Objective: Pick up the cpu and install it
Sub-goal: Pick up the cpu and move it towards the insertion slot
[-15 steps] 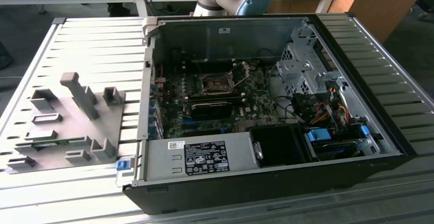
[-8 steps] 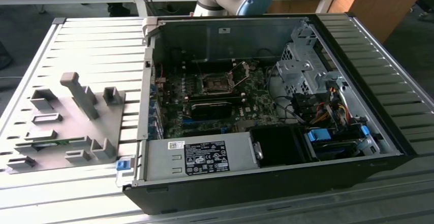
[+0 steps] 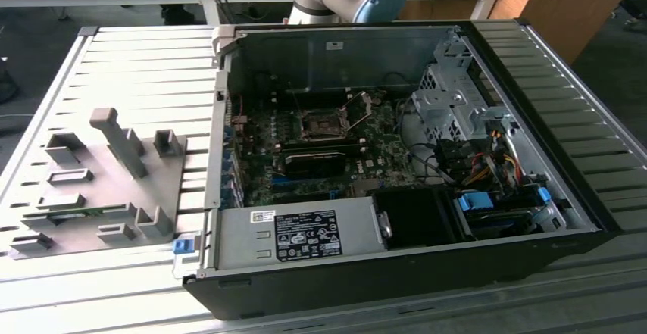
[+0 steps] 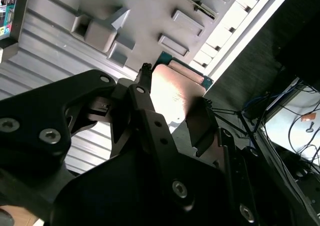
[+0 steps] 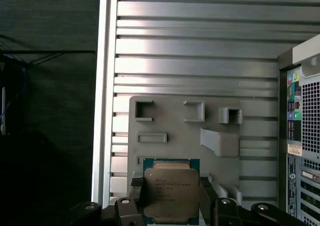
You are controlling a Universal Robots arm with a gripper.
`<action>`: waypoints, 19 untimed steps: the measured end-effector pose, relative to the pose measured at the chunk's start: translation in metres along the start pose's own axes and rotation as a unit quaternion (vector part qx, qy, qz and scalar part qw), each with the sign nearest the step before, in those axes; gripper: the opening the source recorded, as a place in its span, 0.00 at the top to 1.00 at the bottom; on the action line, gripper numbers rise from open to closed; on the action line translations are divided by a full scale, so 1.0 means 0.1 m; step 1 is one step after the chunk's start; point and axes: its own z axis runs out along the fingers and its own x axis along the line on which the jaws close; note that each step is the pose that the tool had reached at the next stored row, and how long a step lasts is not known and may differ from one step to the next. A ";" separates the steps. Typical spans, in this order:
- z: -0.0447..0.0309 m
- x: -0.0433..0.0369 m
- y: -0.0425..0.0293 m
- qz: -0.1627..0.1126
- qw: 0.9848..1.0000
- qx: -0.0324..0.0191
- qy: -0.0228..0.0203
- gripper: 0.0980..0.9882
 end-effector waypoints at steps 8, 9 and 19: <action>0.003 -0.077 -0.001 0.000 1.000 -0.002 0.000 0.52; 0.003 -0.089 -0.001 0.000 1.000 -0.002 0.000 0.52; 0.003 -0.193 -0.002 0.000 1.000 -0.004 0.000 0.52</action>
